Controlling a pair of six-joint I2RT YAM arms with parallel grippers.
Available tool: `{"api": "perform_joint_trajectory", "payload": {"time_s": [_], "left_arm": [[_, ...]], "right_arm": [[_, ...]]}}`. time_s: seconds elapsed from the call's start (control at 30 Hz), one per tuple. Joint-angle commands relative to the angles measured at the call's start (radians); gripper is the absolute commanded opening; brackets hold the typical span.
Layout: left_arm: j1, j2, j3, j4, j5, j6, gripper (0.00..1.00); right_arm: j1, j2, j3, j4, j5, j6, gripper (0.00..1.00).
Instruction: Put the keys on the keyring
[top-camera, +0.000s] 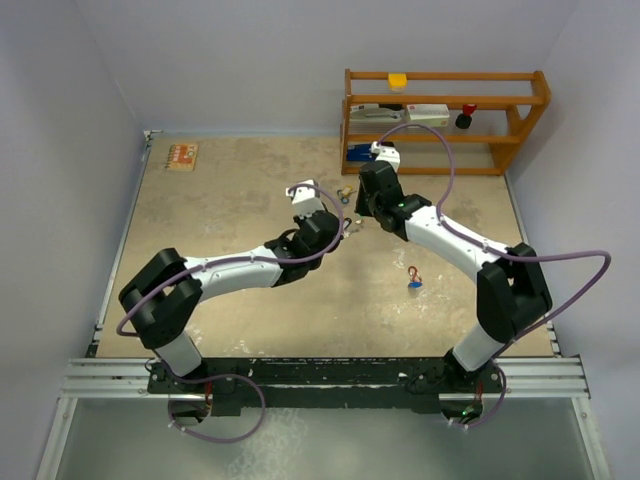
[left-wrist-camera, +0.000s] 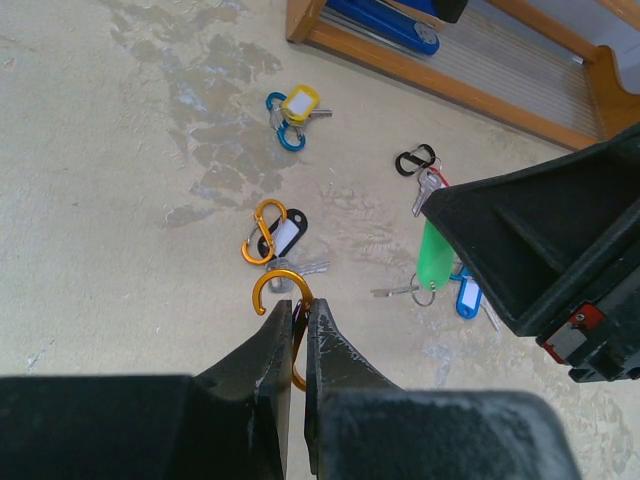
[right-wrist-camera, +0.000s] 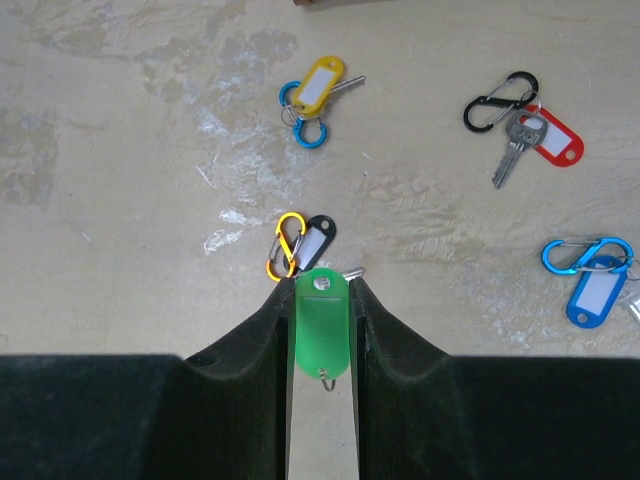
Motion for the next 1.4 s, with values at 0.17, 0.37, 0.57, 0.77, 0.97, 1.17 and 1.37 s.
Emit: {"api": "perform_joint_trajectory", "payload": {"time_s": [0.17, 0.37, 0.57, 0.77, 0.97, 1.17, 1.37], "left_arm": [[-0.037, 0.048, 0.067, 0.091, -0.082, -0.023, 0.0], [-0.048, 0.07, 0.087, 0.095, -0.085, -0.018, 0.0], [-0.058, 0.094, 0.106, 0.098, -0.087, -0.013, 0.0], [-0.061, 0.106, 0.113, 0.101, -0.089, -0.01, 0.0], [-0.061, 0.105, 0.111, 0.104, -0.091, -0.009, 0.0], [-0.06, 0.111, 0.12, 0.115, -0.066, -0.005, 0.0], [-0.055, 0.107, 0.119, 0.123, -0.041, 0.0, 0.0]], "right_arm": [[0.017, -0.002, 0.051, -0.017, 0.037, 0.043, 0.21], [0.021, -0.003, 0.052, -0.017, 0.034, 0.044, 0.2], [0.028, -0.009, 0.055, -0.017, 0.032, 0.043, 0.2], [0.032, -0.022, 0.053, -0.015, 0.025, 0.043, 0.2], [0.034, -0.042, 0.036, -0.003, 0.02, 0.04, 0.2], [0.034, -0.064, 0.021, 0.009, 0.009, 0.04, 0.2], [0.034, -0.1, -0.01, 0.031, -0.004, 0.034, 0.2]]}}
